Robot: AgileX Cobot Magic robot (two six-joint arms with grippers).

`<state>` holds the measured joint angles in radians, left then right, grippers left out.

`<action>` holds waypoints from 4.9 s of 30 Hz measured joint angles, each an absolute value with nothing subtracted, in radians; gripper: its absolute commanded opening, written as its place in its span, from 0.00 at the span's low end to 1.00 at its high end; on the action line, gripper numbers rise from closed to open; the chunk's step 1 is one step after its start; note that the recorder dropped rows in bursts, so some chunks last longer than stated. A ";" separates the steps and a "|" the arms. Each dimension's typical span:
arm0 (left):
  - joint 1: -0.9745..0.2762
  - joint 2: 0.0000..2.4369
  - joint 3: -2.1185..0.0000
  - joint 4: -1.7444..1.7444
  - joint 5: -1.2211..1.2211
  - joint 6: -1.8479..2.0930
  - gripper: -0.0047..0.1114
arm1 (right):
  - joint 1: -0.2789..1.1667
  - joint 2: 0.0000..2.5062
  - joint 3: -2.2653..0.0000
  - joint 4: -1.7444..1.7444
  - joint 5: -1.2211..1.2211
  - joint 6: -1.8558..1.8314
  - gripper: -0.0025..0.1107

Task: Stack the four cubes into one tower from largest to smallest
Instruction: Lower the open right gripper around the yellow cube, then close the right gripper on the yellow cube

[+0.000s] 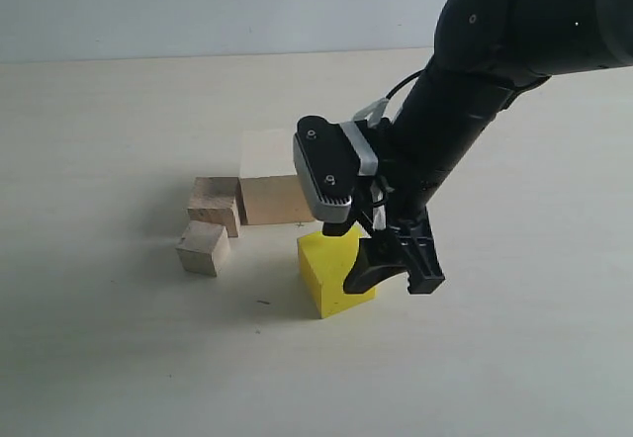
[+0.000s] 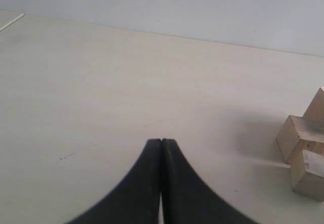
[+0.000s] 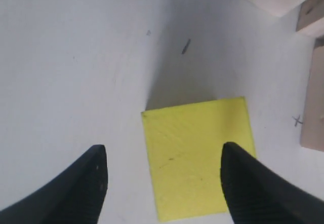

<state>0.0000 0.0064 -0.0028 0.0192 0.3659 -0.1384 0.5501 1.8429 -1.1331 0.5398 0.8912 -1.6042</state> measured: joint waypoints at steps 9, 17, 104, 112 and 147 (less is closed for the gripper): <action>0.000 0.006 -0.003 0.019 0.366 -0.138 0.04 | 0.550 1.824 -1.133 0.532 0.886 -1.468 0.56; 0.000 0.006 -0.003 0.019 0.366 -0.138 0.04 | 0.550 1.790 -1.133 0.528 0.773 -1.348 0.74; 0.000 0.006 -0.003 0.019 0.366 -0.138 0.04 | 0.550 2.164 -1.458 0.405 1.152 -1.379 0.77; 0.000 0.006 -0.003 0.019 0.366 -0.138 0.04 | 0.550 2.164 -1.458 0.437 1.152 -1.379 0.77; 0.000 0.006 -0.003 0.019 0.366 -0.138 0.04 | 0.550 2.164 -1.458 0.470 1.152 -1.379 0.76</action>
<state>0.0000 0.0064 -0.0028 0.0192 0.3659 -0.1384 0.5501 2.1645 -1.4584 0.4697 1.1518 -1.3788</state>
